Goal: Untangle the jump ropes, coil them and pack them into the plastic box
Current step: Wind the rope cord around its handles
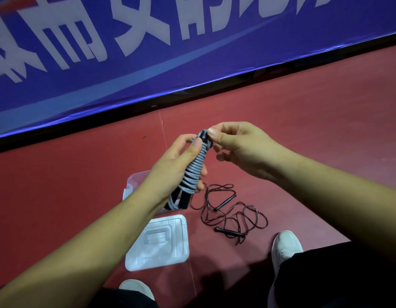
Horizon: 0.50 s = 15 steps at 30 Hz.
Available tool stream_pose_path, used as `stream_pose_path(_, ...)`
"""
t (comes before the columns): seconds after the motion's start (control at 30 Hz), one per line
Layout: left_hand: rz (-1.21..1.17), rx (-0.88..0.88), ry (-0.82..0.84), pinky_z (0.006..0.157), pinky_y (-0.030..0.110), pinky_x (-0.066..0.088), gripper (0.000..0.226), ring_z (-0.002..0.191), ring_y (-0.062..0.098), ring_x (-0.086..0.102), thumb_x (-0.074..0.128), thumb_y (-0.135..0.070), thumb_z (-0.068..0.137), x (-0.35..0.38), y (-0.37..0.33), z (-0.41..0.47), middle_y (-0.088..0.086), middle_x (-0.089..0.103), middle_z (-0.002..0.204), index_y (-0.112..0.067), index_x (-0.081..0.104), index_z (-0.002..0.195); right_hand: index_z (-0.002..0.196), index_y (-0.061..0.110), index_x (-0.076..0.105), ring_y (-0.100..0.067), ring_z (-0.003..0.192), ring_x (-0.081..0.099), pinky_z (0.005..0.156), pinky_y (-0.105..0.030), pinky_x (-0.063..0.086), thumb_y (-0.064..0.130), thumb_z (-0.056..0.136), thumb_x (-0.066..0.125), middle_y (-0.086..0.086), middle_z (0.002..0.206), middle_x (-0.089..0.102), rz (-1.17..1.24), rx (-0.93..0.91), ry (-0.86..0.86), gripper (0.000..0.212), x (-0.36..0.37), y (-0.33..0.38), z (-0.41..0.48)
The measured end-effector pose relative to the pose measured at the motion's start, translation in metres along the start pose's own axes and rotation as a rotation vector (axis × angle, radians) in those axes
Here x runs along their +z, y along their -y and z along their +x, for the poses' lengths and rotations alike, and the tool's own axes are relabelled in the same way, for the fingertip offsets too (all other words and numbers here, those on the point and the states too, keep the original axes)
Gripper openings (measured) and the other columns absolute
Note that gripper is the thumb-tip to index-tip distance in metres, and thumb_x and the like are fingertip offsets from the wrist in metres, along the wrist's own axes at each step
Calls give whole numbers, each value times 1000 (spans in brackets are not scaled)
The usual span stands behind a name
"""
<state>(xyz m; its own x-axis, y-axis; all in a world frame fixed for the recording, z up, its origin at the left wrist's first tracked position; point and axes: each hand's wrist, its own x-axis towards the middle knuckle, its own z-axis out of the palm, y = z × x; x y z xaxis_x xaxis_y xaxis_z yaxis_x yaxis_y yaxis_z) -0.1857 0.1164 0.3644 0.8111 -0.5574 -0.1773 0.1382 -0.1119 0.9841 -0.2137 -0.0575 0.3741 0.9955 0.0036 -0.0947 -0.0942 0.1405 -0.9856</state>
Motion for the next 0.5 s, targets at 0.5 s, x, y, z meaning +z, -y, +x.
stream_pose_path(0.5,364,-10,9,51,32,53,17,49,19,61,67,-41,89,-14,2,-2,10,65,65,-30,59,100,80,5,52,-29,71,66,62,-40,58,11,103,46,-13,77,58,328,349,-194,24,1,2,5)
